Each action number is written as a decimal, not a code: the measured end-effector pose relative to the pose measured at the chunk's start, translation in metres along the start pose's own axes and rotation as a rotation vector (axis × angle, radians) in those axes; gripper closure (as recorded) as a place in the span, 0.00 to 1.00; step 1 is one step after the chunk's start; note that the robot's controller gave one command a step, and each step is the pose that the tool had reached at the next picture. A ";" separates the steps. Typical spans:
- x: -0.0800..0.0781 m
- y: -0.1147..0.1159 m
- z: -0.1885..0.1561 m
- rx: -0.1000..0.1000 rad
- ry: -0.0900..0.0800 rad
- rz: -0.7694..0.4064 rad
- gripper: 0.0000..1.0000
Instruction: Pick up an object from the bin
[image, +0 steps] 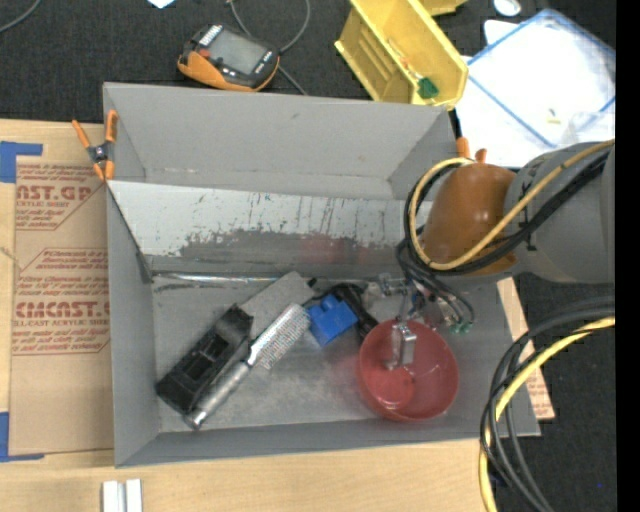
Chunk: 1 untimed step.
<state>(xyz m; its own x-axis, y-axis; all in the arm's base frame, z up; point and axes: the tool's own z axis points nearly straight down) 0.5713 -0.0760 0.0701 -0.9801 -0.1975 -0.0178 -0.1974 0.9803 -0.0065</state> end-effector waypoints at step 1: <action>0.026 -0.019 -0.020 -0.003 0.006 0.055 0.00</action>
Offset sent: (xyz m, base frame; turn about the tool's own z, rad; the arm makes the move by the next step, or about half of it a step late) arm -0.0190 0.0537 -0.0001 -0.0261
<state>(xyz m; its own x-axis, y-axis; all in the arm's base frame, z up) 0.5490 -0.0998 0.0898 -0.9895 -0.1437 -0.0123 -0.1437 0.9896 -0.0031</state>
